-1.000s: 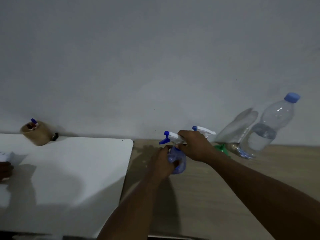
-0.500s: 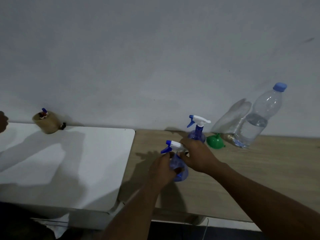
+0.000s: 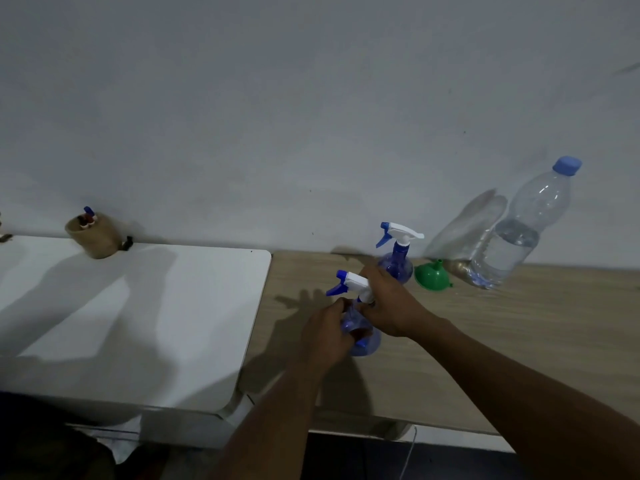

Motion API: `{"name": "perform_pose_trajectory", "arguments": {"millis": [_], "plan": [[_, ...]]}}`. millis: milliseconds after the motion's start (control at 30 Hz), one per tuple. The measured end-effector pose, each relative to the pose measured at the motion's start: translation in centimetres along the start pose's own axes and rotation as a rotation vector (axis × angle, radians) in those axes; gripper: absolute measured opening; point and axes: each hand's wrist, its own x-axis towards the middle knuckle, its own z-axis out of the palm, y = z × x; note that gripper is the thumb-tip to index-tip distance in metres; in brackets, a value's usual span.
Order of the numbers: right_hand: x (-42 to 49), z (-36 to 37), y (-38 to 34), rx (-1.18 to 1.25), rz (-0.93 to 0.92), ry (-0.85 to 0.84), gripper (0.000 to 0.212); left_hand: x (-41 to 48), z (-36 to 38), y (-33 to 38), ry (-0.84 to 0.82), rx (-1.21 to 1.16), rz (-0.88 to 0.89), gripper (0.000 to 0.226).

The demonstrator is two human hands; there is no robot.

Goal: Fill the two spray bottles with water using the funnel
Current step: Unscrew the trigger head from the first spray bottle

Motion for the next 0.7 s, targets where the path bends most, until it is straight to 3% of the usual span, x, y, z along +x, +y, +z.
{"name": "perform_pose_trajectory", "arguments": {"millis": [167, 267, 333, 433, 567, 700], "plan": [[-0.2, -0.1, 0.9, -0.227, -0.024, 0.085, 0.048, -0.3, 0.1, -0.2, 0.071, 0.131, 0.061, 0.051], [-0.3, 0.2, 0.7, -0.130, -0.011, 0.041, 0.043, -0.4, 0.1, -0.1, 0.087, 0.143, 0.052, 0.047], [-0.3, -0.1, 0.8, -0.075, -0.019, -0.010, 0.050, -0.4, 0.1, 0.0, 0.045, 0.113, 0.029, 0.053], [-0.4, -0.4, 1.2, -0.207, -0.015, 0.050, 0.060, -0.2, 0.4, -0.2, 0.026, 0.080, 0.030, 0.058], [-0.4, 0.1, 0.6, -0.157, -0.029, 0.052, 0.043, -0.3, 0.4, -0.6, 0.128, 0.168, 0.085, 0.047], [-0.2, -0.8, 0.9, -0.126, -0.032, -0.020, 0.058, -0.3, 0.4, -0.4, 0.073, 0.062, 0.060, 0.047]]}}
